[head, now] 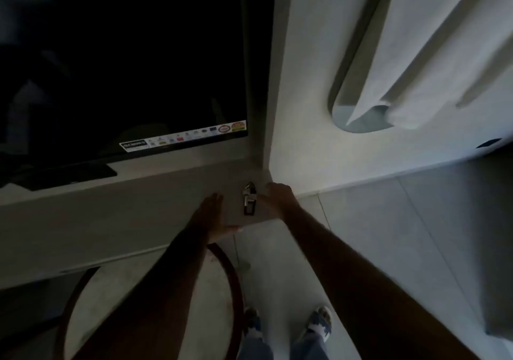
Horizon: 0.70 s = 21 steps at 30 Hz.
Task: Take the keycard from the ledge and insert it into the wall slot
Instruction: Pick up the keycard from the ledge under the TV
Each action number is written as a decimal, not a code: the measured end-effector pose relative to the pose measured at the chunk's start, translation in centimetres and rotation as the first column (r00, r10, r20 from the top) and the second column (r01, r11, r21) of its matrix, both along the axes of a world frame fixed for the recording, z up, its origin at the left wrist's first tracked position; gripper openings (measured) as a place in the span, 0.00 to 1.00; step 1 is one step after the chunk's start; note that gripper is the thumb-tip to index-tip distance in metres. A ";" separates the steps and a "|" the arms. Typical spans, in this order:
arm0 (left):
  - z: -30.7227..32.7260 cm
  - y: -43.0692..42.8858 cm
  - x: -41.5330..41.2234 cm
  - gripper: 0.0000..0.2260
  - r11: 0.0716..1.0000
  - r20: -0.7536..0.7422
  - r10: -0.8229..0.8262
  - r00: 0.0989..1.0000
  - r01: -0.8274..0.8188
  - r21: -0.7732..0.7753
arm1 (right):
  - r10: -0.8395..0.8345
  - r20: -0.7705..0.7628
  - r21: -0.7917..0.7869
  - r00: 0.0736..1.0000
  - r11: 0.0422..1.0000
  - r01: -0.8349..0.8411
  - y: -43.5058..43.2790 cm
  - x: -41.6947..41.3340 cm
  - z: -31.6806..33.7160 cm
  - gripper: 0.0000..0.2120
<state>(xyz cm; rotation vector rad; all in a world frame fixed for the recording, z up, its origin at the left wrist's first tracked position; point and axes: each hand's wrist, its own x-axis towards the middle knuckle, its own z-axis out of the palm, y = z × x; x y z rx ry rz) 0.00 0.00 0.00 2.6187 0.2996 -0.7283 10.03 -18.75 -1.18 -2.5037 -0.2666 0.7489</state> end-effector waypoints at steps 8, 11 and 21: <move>-3.8 2.2 -2.2 0.56 0.991 -0.061 -0.059 0.996 0.066 0.116 | -0.146 0.037 0.021 0.989 0.989 0.145 4.3 0.5 -2.5 0.21; -4.4 2.6 -2.2 0.57 0.993 -0.071 -0.064 0.995 0.070 0.091 | -0.134 0.081 0.013 0.988 0.991 0.133 5.3 0.7 -2.7 0.16; -2.6 2.1 -0.5 0.52 1.000 -0.118 0.015 0.993 -0.013 0.018 | -0.134 -0.040 -0.047 0.990 0.990 0.133 4.4 1.2 -1.8 0.20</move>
